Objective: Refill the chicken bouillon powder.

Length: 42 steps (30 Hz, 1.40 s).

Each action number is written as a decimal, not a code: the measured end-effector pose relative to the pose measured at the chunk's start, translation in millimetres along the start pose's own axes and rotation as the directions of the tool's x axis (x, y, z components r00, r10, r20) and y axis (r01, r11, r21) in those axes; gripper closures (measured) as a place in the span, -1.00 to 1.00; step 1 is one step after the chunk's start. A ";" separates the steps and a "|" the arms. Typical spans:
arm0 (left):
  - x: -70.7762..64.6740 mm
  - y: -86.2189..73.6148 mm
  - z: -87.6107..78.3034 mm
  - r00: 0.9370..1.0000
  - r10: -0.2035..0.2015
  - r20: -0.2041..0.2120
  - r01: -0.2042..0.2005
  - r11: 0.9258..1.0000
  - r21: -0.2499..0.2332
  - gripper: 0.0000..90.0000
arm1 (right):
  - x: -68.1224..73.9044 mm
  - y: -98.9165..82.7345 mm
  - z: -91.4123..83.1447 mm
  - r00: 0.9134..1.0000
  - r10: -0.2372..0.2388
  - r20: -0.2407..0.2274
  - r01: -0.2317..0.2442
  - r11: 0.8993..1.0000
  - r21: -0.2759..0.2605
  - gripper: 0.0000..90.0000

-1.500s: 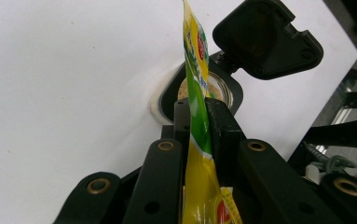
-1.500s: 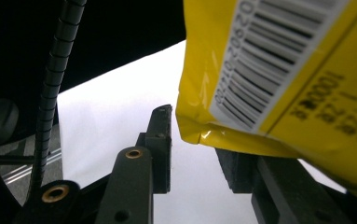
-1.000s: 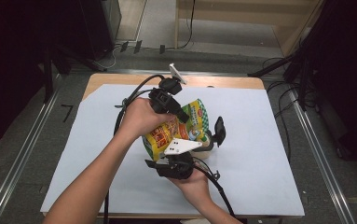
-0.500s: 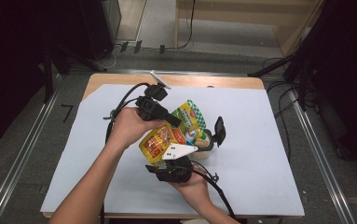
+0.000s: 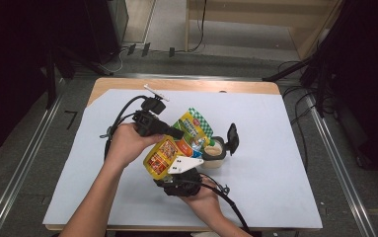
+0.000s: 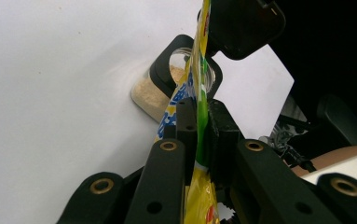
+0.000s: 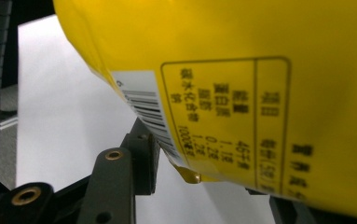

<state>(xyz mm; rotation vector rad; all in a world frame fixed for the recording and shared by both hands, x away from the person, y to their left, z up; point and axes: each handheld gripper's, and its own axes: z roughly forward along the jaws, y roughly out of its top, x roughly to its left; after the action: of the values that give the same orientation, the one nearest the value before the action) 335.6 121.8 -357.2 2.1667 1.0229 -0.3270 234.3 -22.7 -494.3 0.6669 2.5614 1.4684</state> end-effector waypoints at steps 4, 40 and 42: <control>3.4 -3.0 -0.6 1.000 -0.004 -0.004 0.004 1.000 0.002 0.90 | -0.9 -2.4 1.9 1.000 0.007 0.003 -0.007 1.000 0.018 0.23; 17.7 -17.2 13.5 0.999 -0.016 0.038 0.016 1.000 0.006 0.90 | -1.0 -18.0 15.3 0.998 -0.043 0.038 0.039 0.993 0.109 0.11; 17.6 -16.6 17.5 1.000 -0.005 0.029 0.005 1.000 0.001 0.92 | -0.6 -18.0 15.4 0.998 -0.044 0.039 0.039 0.993 0.108 0.11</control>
<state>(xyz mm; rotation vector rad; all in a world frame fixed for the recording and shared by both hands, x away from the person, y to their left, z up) 335.8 127.1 -386.5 2.1542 1.0120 -0.3607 234.0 -18.6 -517.7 0.6457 2.6213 1.2988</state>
